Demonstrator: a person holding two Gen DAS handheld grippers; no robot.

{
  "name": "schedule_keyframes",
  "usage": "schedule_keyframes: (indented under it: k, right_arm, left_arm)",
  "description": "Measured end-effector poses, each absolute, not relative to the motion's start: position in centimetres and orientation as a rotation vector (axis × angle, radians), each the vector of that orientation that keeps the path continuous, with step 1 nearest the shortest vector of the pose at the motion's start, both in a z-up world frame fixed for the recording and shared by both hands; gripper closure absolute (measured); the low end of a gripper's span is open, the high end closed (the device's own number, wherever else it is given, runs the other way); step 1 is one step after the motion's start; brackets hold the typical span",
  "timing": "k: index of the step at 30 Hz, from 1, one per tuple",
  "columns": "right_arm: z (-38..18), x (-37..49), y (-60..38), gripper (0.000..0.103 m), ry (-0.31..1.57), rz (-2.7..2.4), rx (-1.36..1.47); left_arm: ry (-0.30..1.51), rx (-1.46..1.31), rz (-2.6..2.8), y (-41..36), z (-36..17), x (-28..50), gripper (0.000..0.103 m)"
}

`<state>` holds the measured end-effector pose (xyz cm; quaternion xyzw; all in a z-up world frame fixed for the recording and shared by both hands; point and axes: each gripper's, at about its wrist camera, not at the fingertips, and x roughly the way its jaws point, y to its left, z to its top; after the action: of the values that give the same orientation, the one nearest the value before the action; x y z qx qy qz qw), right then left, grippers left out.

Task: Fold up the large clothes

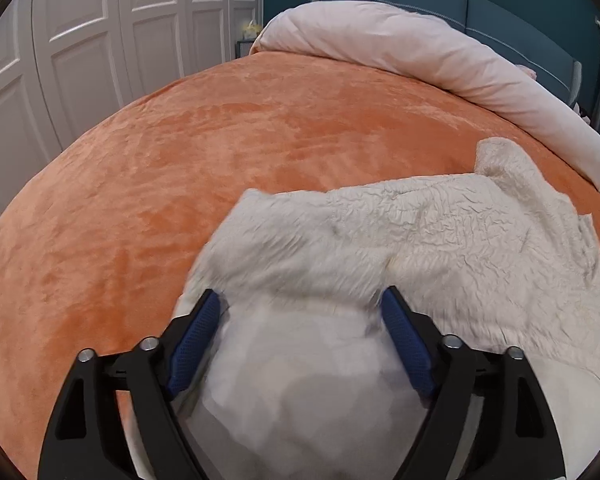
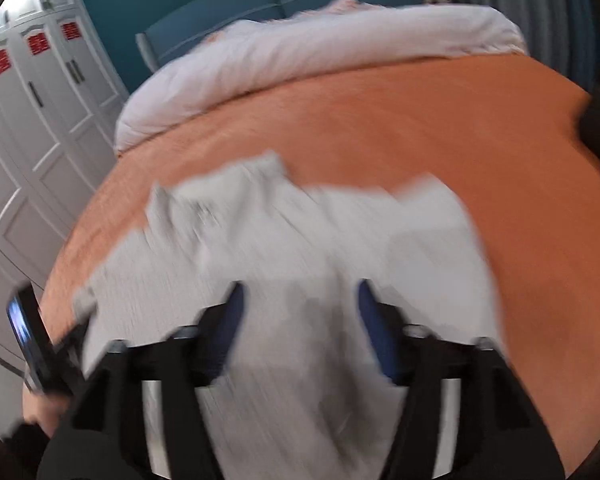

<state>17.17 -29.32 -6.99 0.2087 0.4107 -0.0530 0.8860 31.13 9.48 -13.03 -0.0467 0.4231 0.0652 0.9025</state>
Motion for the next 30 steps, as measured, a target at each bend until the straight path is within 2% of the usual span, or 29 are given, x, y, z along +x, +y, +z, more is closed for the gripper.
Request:
schedule_keyframes:
  k: [3,5,6,7,12,15,17,19,26,30]
  right_arm:
    - [-8.7,14.5,-30.2,0.039,0.927,-0.079,0.526]
    - [-9.6,14.0,-29.5,0.065,0.957,-0.076,0.511]
    - [-9.8,14.0,-28.9,0.094,0.963,-0.046,0.517]
    - [-9.5,14.1,-28.4,0.098,0.953,-0.022,0.548]
    - [-6.0,11.0,-28.6,0.099,0.815,-0.041,0.538]
    - [-10.9,11.7,-29.1,0.096,0.997,-0.067,0.525]
    - [-12.2,11.3,-29.1,0.097,0.99,-0.053,0.535]
    - [-10.8,10.9,-28.7,0.091,0.995,-0.078,0.527]
    - [-5.9,6.2,-27.4,0.091,0.879,-0.09,0.461]
    - [-5.0,7.1,-24.4,0.091,0.874,-0.019,0.363]
  left_arm:
    - [0.864,-0.133,0.141,10.1,-10.6,28.0,0.021]
    - [0.861,-0.171,0.125,10.2,-9.3,25.8,0.02]
    - [0.869,-0.184,0.119,10.1,-8.8,24.6,0.02]
    - [0.881,-0.185,0.113,10.0,-8.5,23.8,0.02]
    - [0.95,-0.038,0.15,9.3,-9.9,21.4,0.02]
    - [1.013,-0.027,0.148,10.2,-12.6,20.6,0.015]
    - [1.007,-0.051,0.142,10.7,-13.1,20.3,0.012]
    - [1.018,-0.047,0.148,10.9,-12.9,20.5,0.012]
    - [0.978,-0.101,0.158,12.3,-9.9,16.4,0.014]
    - [0.955,-0.125,0.181,12.0,-8.9,14.7,0.014]
